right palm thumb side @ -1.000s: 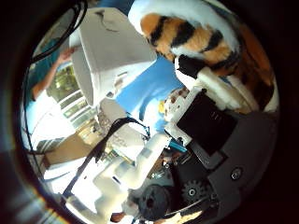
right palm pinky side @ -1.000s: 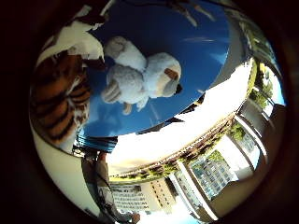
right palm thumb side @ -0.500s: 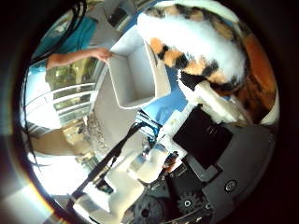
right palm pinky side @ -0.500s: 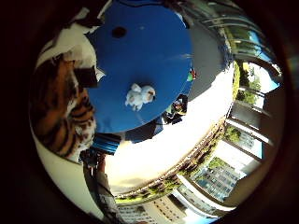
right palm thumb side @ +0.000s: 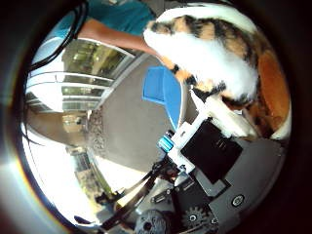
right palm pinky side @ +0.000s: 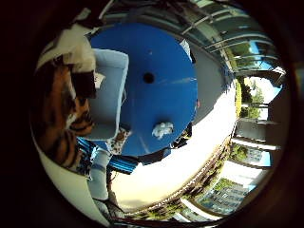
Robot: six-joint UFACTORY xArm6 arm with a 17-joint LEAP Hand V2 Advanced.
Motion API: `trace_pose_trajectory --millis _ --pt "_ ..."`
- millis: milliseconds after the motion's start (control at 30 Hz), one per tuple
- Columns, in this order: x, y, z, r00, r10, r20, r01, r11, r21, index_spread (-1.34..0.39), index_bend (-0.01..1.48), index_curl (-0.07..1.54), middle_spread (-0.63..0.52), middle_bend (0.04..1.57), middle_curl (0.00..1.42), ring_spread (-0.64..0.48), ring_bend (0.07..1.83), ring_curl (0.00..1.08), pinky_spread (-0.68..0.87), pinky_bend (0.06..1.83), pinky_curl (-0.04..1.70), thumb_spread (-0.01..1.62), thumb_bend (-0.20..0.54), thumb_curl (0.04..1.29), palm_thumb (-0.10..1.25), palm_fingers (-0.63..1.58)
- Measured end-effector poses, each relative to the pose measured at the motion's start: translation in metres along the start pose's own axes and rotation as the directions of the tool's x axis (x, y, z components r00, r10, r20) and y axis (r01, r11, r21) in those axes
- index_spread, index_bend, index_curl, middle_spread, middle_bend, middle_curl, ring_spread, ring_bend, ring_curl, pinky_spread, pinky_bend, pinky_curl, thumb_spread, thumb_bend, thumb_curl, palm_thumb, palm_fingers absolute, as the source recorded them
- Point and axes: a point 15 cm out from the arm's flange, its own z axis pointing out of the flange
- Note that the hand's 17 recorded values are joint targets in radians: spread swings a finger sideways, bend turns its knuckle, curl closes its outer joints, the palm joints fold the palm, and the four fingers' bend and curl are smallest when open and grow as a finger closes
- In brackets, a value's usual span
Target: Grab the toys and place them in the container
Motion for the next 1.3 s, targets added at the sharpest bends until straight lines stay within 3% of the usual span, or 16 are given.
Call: trace_pose_trajectory --millis 167,300,433,500,533,600,700,800,1033,1300 --pt "-0.004 -0.034 0.067 1.000 0.015 0.028 -0.011 0.993 -0.121 -1.06 1.05 -0.02 -0.27 1.20 1.18 -0.14 1.46 0.90 0.11 1.62 0.77 1.07 -0.033 0.81 0.88 0.80" --pt "0.010 -0.069 0.111 0.998 0.063 0.019 -0.061 0.991 -0.121 -1.06 1.07 -0.02 -0.27 1.22 1.18 -0.13 1.48 0.89 0.11 1.60 0.79 1.12 -0.021 0.78 0.84 0.76" --pt "0.020 -0.073 0.134 0.996 0.083 0.016 -0.079 0.984 -0.159 -0.97 1.11 0.00 -0.25 1.15 1.14 -0.09 1.45 0.85 0.14 1.50 0.80 1.16 -0.031 0.73 0.81 0.70" --pt "0.022 -0.065 0.143 0.996 0.087 0.021 -0.081 0.975 -0.206 -0.71 1.06 0.00 -0.21 0.94 1.04 -0.01 1.31 0.80 0.19 1.42 0.79 1.17 -0.039 0.67 0.76 0.42" --pt "0.022 -0.061 0.145 0.996 0.086 0.024 -0.078 0.971 -0.226 -0.60 0.98 0.03 -0.16 0.66 0.94 0.05 1.18 0.79 0.22 1.35 0.81 1.17 -0.039 0.65 0.74 -0.13" --pt "0.022 -0.049 0.147 0.997 0.071 0.038 -0.059 0.961 -0.272 -0.51 0.92 0.04 -0.08 0.42 0.77 0.14 0.83 0.61 0.29 1.14 0.67 1.17 -0.033 0.62 0.73 -0.38" --pt "0.028 -0.045 0.154 0.996 0.043 0.073 -0.020 0.955 -0.295 -0.47 0.72 0.04 0.00 0.21 0.62 0.23 0.59 0.45 0.36 0.96 0.54 1.17 -0.031 0.58 0.72 -0.30" --pt "0.029 -0.043 0.154 0.994 0.018 0.111 0.015 0.956 -0.293 -0.47 0.54 0.04 0.06 0.12 0.52 0.29 0.48 0.38 0.41 0.87 0.47 1.16 -0.028 0.55 0.73 -0.23" --pt "0.047 -0.013 0.109 0.991 0.033 0.129 0.002 0.965 -0.263 -0.46 0.35 0.09 0.12 0.11 0.38 0.33 0.39 0.34 0.46 0.76 0.40 1.14 -0.026 0.51 0.74 -0.14" --pt "0.112 0.086 0.019 0.997 0.054 0.051 -0.043 0.979 -0.199 -0.35 0.18 0.15 0.08 0.19 0.34 0.29 0.40 0.33 0.47 0.64 0.32 1.13 -0.032 0.48 0.73 0.06"
